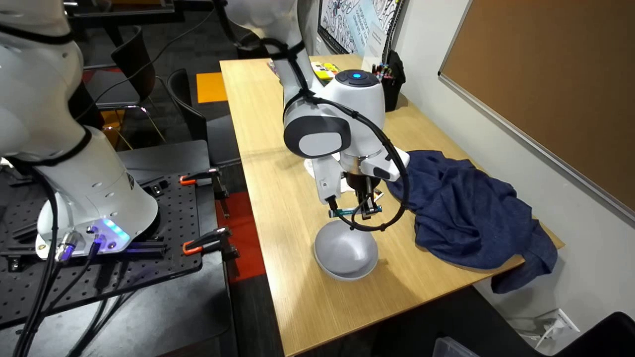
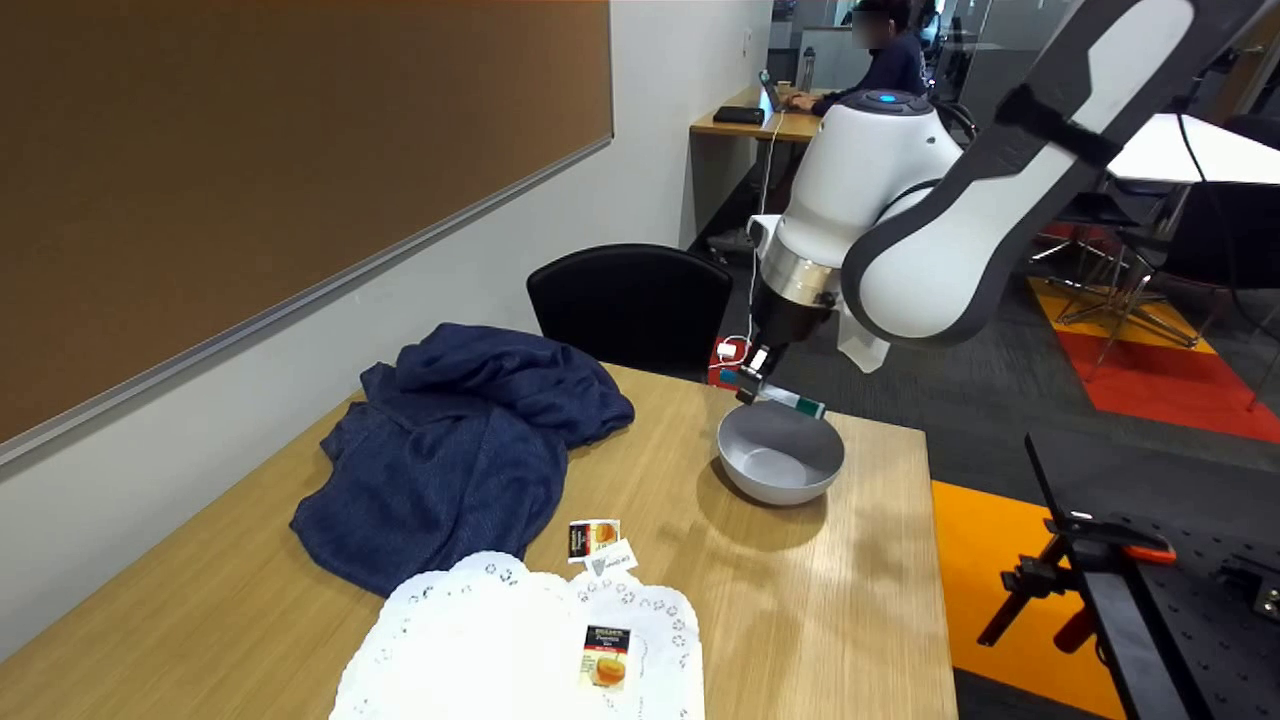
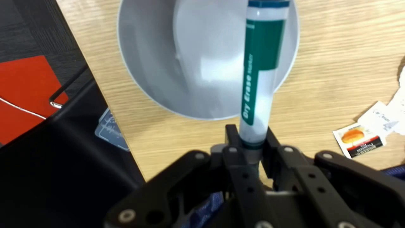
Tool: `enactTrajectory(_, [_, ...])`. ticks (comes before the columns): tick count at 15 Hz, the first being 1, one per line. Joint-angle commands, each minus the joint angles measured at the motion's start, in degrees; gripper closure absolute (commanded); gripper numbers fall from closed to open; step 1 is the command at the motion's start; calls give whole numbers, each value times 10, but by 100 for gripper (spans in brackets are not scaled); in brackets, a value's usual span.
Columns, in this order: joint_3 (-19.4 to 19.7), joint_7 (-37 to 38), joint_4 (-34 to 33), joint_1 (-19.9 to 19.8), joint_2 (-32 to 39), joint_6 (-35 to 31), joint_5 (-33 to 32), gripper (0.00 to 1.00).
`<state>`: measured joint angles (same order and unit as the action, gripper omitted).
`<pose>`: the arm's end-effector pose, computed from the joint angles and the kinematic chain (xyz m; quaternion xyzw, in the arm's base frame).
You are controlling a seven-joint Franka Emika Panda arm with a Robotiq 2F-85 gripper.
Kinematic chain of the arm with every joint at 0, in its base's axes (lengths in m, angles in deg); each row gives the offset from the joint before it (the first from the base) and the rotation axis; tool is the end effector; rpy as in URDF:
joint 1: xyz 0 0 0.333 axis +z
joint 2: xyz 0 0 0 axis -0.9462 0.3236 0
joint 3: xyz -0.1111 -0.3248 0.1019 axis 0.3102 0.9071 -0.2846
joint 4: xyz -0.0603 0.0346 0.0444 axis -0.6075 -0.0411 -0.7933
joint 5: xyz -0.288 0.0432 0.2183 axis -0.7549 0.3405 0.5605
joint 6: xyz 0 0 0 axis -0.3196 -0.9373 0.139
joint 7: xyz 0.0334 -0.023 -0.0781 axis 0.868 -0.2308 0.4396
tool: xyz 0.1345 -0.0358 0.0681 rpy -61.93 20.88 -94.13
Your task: Put the marker on the table
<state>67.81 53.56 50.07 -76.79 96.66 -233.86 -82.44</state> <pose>0.5231 -0.1683 0.2076 0.9847 -0.1073 0.1221 0.0625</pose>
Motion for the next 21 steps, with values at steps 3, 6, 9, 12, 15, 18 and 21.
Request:
enactTrajectory(3, [-48,54,-29,-13,-23,26,41,95])
enactTrajectory(6, [-63,107,-66,-5,3,37,82,95])
enactTrajectory(9, [-42,158,-103,19,34,65,80,95])
enactTrajectory(12, [-26,200,-152,32,81,115,74,95])
enactTrajectory(15, [-29,219,-204,35,136,143,74,95])
enactTrajectory(18, [-24,232,-247,46,186,151,71,95])
enactTrajectory(21, [-24,236,-280,54,227,147,72,95])
